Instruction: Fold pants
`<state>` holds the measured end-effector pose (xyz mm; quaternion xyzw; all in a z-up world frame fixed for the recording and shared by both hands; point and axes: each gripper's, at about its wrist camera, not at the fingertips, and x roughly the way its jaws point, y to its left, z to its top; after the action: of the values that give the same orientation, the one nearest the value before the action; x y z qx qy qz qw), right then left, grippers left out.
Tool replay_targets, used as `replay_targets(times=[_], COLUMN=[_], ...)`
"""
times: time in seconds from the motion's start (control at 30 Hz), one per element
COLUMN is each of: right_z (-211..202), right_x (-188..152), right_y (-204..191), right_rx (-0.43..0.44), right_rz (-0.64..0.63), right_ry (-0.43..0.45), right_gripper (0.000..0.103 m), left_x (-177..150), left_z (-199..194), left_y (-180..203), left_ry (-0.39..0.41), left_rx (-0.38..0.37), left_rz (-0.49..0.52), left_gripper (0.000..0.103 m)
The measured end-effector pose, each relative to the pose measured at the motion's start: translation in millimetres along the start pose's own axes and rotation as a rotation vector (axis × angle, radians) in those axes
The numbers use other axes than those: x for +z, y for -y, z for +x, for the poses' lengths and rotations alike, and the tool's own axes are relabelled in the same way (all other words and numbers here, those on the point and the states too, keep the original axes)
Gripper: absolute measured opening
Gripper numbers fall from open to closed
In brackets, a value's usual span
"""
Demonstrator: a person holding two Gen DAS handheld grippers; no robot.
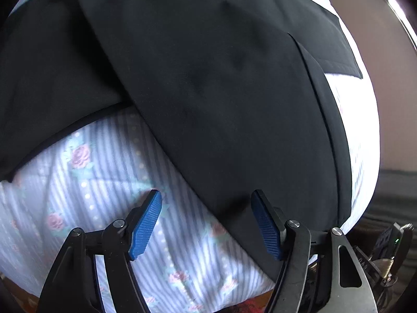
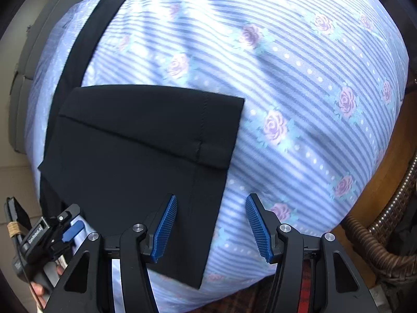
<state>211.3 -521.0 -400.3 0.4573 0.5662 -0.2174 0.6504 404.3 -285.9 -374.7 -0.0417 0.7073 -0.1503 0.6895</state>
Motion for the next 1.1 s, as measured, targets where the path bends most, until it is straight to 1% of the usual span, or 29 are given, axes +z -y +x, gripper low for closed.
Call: replay_targets(times=[0.07,0.1,0.13,0.17,0.2,0.23,0.27,0.3,0.33,0.43,0.5,0.53,0.57,0.63,0.7,0.77,0.8,0.87,1.0,1.03,1.1], right_z=[6,8,10,12,13,11,8,2,-3,-33,-66,-78,-95,-113,-123,-125,-124,-120,-111,-107,-100], right_x=[3,5,6,7,7,9,10,11,12,16,24,30,44,68,104,137,161,195,265,277,301], right_y=[1,0,0,-2,-3,-7,-11,-15,-19,-30,-41,-47,-57,-74,-91,-103,-111,-123,-133,-137,-143], right_rx=[-0.004,-0.006,-0.010,-0.013,-0.011,-0.001,-0.010,-0.005,0.005,0.042,0.080,0.091,0.096,0.109,0.132,0.151,0.154,0.155,0.190,0.198,0.198], right_rz=[0.010,0.014,0.018,0.021,0.019,-0.001,-0.011,-0.015,-0.019,-0.010,-0.014,-0.024,-0.047,-0.085,-0.109,-0.123,-0.136,-0.150,-0.146,-0.140,-0.117], right_ry=[0.000,0.000,0.000,0.004,0.010,0.020,0.017,0.034,0.043,0.099,0.151,0.173,0.204,0.245,0.268,0.278,0.279,0.284,0.274,0.273,0.271], right_gripper=[0.056,0.056,0.055,0.053,0.041,0.024,0.023,0.016,0.012,0.011,0.011,0.011,0.011,0.011,0.011,0.011,0.011,0.011,0.011,0.015,0.019], left_x=[7,9,11,12,14,15,15,16,17,21,33,39,51,69,100,133,152,177,234,248,270], left_z=[7,9,11,9,7,1,-5,-13,-23,-61,-89,-97,-107,-116,-120,-118,-115,-103,-77,-63,-44], left_y=[-2,-1,0,2,4,9,12,14,18,30,47,54,66,82,99,115,121,133,154,158,164], left_ry=[0.001,0.001,-0.006,-0.008,-0.010,-0.006,0.006,0.021,0.032,0.096,0.158,0.178,0.210,0.243,0.267,0.292,0.299,0.300,0.263,0.242,0.213], left_rx=[-0.014,-0.014,-0.019,-0.035,-0.056,-0.056,-0.064,-0.086,-0.104,-0.148,-0.176,-0.177,-0.178,-0.178,-0.159,-0.124,-0.100,-0.070,0.012,0.046,0.090], left_rz=[-0.010,-0.006,0.003,0.015,0.032,0.063,0.083,0.104,0.121,0.158,0.190,0.204,0.227,0.254,0.274,0.294,0.298,0.302,0.312,0.309,0.298], left_gripper=[0.068,0.064,0.051,0.042,0.021,0.009,0.007,0.007,0.006,0.006,0.006,0.006,0.006,0.006,0.006,0.006,0.006,0.006,0.006,0.006,0.006])
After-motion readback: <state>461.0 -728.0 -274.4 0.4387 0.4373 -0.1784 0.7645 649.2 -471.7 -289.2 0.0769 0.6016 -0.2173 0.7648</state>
